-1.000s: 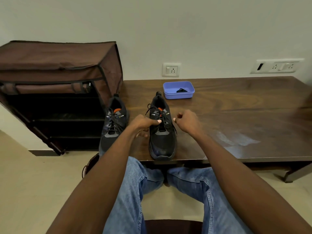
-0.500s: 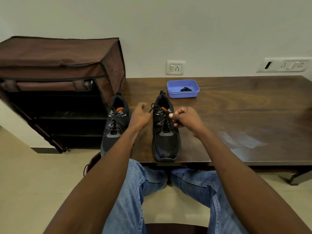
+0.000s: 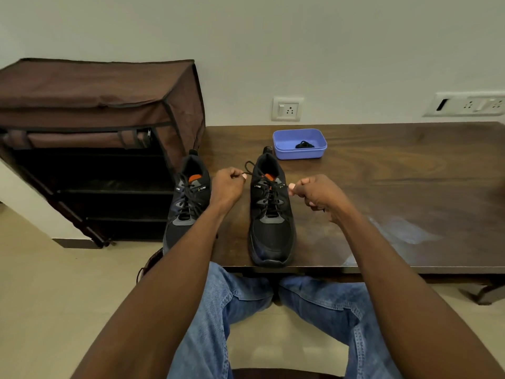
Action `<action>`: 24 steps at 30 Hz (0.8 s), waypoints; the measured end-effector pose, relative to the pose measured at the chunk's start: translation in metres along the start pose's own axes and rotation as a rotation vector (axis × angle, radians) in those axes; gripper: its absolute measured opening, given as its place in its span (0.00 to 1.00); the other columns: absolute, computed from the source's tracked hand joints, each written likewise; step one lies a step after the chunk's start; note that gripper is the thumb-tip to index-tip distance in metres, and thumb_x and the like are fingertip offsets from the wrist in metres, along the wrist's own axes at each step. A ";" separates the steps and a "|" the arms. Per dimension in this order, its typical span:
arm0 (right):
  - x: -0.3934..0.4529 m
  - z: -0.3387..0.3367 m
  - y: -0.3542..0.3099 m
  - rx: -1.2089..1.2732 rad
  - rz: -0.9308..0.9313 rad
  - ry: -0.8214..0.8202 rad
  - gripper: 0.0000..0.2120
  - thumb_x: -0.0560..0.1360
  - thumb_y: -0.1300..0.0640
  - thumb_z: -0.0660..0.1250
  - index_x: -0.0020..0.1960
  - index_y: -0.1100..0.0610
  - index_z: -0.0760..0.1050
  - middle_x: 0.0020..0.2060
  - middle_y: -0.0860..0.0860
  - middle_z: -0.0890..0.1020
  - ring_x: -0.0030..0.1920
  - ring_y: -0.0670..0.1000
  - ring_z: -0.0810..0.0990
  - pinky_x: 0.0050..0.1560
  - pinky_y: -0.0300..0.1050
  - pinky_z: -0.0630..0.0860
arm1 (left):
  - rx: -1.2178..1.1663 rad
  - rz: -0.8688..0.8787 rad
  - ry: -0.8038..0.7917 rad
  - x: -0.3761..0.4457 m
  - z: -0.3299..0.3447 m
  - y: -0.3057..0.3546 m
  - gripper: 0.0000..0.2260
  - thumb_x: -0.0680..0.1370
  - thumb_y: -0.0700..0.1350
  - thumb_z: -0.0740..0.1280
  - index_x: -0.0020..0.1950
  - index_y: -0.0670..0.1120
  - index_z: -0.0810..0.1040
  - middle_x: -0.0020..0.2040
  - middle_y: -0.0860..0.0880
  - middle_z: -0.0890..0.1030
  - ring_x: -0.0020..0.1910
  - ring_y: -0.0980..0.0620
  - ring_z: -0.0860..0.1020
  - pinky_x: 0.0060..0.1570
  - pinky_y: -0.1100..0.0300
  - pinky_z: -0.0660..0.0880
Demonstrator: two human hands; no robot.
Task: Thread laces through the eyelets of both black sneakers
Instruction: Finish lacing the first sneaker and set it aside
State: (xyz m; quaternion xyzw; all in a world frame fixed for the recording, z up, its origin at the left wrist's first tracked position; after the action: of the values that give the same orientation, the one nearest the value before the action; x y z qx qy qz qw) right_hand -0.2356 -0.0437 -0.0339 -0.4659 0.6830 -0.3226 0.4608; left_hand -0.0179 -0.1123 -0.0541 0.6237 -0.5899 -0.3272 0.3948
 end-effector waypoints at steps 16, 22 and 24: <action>-0.020 -0.082 0.020 -0.699 0.166 0.722 0.10 0.75 0.57 0.66 0.51 0.62 0.80 0.55 0.61 0.81 0.59 0.63 0.76 0.61 0.53 0.71 | 0.034 -0.018 0.400 -0.014 -0.037 0.013 0.25 0.75 0.32 0.64 0.72 0.42 0.70 0.70 0.44 0.72 0.70 0.47 0.68 0.70 0.54 0.67; 0.001 0.008 -0.003 -0.359 -0.174 0.212 0.07 0.79 0.59 0.66 0.55 0.56 0.80 0.49 0.50 0.82 0.52 0.52 0.79 0.52 0.48 0.76 | 0.267 0.245 -0.153 -0.012 0.019 0.037 0.22 0.75 0.34 0.67 0.68 0.45 0.77 0.60 0.47 0.82 0.61 0.48 0.78 0.63 0.49 0.74; 0.004 0.031 -0.008 -0.427 -0.225 0.141 0.08 0.79 0.56 0.67 0.57 0.54 0.78 0.48 0.49 0.80 0.50 0.51 0.79 0.49 0.46 0.74 | 0.283 0.236 -0.184 -0.013 0.024 0.034 0.16 0.77 0.35 0.65 0.64 0.44 0.80 0.56 0.46 0.83 0.56 0.48 0.80 0.59 0.50 0.77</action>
State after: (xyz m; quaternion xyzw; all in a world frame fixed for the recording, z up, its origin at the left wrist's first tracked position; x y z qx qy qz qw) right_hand -0.2049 -0.0502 -0.0397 -0.6020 0.7102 -0.2519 0.2642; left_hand -0.0563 -0.1017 -0.0365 0.5668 -0.7327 -0.2484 0.2833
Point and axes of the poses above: each hand's wrist, its own x-axis towards the middle knuckle, its own z-axis out of the palm, y = z × x, the point moved 5 cm from there along x, towards the middle knuckle
